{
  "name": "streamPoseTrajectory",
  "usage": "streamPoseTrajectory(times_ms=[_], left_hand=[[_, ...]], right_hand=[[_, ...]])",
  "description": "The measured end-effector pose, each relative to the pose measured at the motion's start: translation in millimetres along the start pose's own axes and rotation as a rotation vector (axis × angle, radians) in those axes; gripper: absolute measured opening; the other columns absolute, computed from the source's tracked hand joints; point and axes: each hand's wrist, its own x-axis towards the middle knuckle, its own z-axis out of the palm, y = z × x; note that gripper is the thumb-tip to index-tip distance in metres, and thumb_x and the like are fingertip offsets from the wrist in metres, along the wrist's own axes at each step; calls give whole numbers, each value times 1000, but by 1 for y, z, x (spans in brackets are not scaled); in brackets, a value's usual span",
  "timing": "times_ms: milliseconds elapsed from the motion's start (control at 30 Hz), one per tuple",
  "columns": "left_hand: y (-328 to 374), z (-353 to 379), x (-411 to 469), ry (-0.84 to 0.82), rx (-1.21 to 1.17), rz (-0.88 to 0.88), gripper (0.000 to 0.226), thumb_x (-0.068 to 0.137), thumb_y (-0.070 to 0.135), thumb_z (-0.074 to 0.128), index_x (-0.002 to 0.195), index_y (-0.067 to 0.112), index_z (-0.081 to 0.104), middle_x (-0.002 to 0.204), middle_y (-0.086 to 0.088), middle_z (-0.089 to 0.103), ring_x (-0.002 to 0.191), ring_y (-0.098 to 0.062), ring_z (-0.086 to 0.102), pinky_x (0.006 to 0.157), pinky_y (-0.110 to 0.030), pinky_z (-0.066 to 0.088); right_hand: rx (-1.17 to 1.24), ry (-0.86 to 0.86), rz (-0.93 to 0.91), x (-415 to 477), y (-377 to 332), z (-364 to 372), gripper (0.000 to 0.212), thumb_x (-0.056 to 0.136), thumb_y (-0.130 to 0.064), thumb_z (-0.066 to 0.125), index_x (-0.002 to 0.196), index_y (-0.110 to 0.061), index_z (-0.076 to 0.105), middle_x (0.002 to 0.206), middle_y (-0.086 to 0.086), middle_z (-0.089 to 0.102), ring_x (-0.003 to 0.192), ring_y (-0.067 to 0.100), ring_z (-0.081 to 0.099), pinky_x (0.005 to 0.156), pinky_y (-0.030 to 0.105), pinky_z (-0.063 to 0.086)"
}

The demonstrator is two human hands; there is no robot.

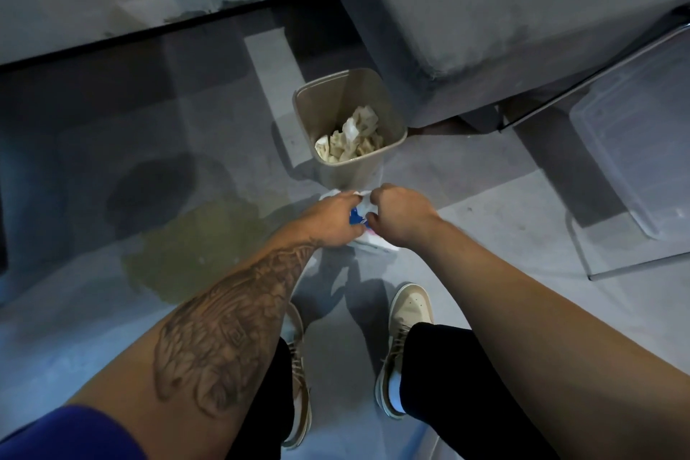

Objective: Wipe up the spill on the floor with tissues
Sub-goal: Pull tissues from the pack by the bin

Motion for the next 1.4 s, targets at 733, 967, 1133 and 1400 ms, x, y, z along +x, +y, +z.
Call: streamPoseTrajectory(times_ms=[733,967,1133,1400], left_hand=[[-3,-27,27,-4,-67,-25,57,93,37,62,146,25,44,152,3,45,131,-23,51,106,-43,46],[-2,-35,22,121,-132,48,47,91,34,64,136,23,56,134,0,61,117,-24,60,91,-33,49],[3,-46,13,228,-240,39,38,93,32,64,130,23,62,134,3,62,112,-18,62,98,-37,52],[-16,-93,-24,399,-839,-126,57,78,29,82,124,22,49,111,4,65,94,-13,66,79,-27,56]], right_hand=[[69,9,120,16,-5,-27,28,87,-13,68,115,-14,67,110,8,66,92,26,63,79,35,55],[52,208,54,15,-6,-39,32,87,-5,65,114,-21,70,111,9,66,100,26,61,82,35,54],[147,291,77,21,1,-43,26,89,-7,62,104,-25,73,109,5,68,103,23,58,83,36,53],[984,171,52,24,-7,-87,29,85,3,56,76,-19,73,97,-2,66,90,10,60,77,21,52]])
